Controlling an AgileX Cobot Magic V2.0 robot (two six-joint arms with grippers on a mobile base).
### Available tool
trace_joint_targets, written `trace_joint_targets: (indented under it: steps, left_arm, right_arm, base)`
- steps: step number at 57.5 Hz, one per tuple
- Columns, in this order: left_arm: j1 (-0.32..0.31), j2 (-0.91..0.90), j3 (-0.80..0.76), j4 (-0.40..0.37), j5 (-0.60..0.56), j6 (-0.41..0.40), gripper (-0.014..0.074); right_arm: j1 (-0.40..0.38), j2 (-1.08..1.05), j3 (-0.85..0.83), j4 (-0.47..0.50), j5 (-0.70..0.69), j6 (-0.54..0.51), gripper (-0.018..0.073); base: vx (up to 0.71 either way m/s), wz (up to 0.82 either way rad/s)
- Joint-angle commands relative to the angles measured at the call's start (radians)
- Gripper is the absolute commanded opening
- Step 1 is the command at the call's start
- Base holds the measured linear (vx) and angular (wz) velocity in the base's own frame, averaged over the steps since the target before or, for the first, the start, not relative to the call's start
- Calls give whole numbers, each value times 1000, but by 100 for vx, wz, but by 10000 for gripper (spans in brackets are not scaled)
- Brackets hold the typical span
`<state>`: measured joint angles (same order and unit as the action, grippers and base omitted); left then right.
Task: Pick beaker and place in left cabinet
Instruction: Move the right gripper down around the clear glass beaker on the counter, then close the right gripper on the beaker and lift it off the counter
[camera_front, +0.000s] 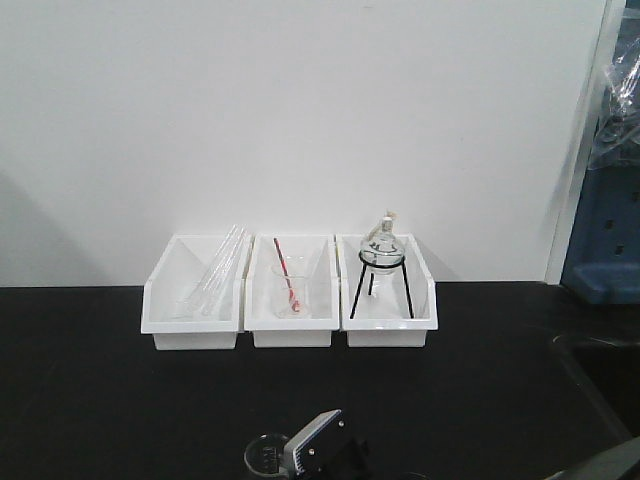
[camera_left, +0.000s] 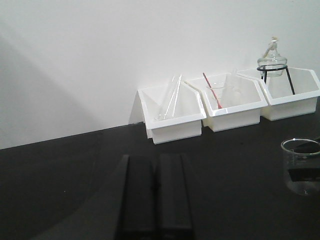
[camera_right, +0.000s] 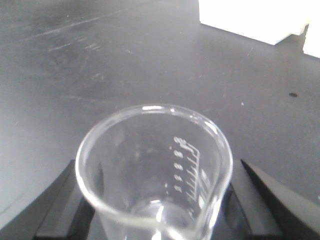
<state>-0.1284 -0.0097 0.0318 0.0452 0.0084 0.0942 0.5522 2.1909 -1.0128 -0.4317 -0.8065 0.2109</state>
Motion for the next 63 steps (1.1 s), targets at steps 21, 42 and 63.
trace_joint_targets:
  steps: [21,42,63]
  left_arm:
    - [-1,-18,16,-3,-84,-3,1]
    - [-1,-18,16,-3,-84,-3,1]
    - [-1,-18,16,-3,-84,-3,1]
  right_arm:
    - [0,-50,-25,2,-90,138,313]
    - [0,-228,-25,-164,24,187,130]
    - [0,-512,-26,-285,245,447,36]
  base:
    - [0,0]
    - [0,0]
    - [0,0]
